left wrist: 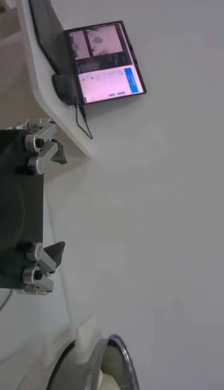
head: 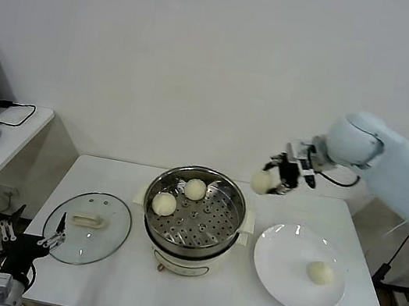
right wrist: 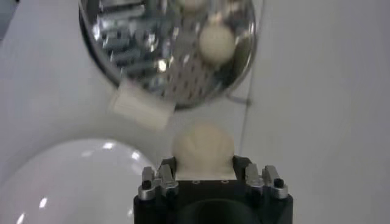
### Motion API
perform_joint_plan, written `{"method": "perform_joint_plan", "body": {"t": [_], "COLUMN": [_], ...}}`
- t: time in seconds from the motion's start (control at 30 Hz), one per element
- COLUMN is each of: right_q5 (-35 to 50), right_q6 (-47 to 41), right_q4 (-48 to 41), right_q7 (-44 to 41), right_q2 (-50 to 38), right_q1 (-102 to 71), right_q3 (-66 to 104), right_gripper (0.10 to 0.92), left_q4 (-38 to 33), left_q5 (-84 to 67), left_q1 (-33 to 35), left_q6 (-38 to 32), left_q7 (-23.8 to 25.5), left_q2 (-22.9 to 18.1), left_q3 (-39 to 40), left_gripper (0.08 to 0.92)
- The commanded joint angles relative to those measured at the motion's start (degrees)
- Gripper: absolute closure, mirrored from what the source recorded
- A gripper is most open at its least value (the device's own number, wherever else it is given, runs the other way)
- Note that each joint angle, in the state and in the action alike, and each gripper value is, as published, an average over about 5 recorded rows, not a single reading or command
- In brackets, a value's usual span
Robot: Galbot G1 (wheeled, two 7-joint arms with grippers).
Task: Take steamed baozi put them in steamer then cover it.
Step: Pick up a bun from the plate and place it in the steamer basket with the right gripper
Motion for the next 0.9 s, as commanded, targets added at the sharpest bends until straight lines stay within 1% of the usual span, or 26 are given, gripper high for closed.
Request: {"method": "perform_joint_plan", "body": {"t": [0.03, 0.2, 0.4, 0.73, 0.9], "right_q5": [2.76, -3.17, -6.48, -16.87, -18.51], "right_q6": [7.95, 14.71, 18.91, 25.39, 26.7], "right_q4": [-1.63, -4.22, -5.22, -5.45, -5.01], "right_q7": [1.81, 2.05, 1.37, 0.98, 0.72], "right_q2": [12.86, 18.04, 21.65, 23.57, 23.12], "right_q1": [3.47, 1.64, 0.52, -1.17, -1.89], "right_q3": [-7.31, -10.16, -12.1, -12.6, -12.82], "right_gripper": [0.448, 0.448, 0.445, 0.399, 0.397], "left_q4": [0.01, -0.11, 0.14, 0.32, 0.39], "left_q5": [-0.18, -0.28, -0.37, -0.35, -0.34], "left_q1": [0.03, 0.02, -0.1, -0.24, -0.29], "left_q6": [-0.02, -0.02, -0.07, -0.13, -0.2], "left_q7": [0.05, 0.04, 0.02, -0.01, -0.03], "left_q2": [-0.2, -0.49, -0.95, -1.29, -1.54], "left_q3": [-0.37, -0.65, -0.8, -0.65, -0.53], "left_gripper": [0.177, 0.177, 0.177, 0.177, 0.177]}}
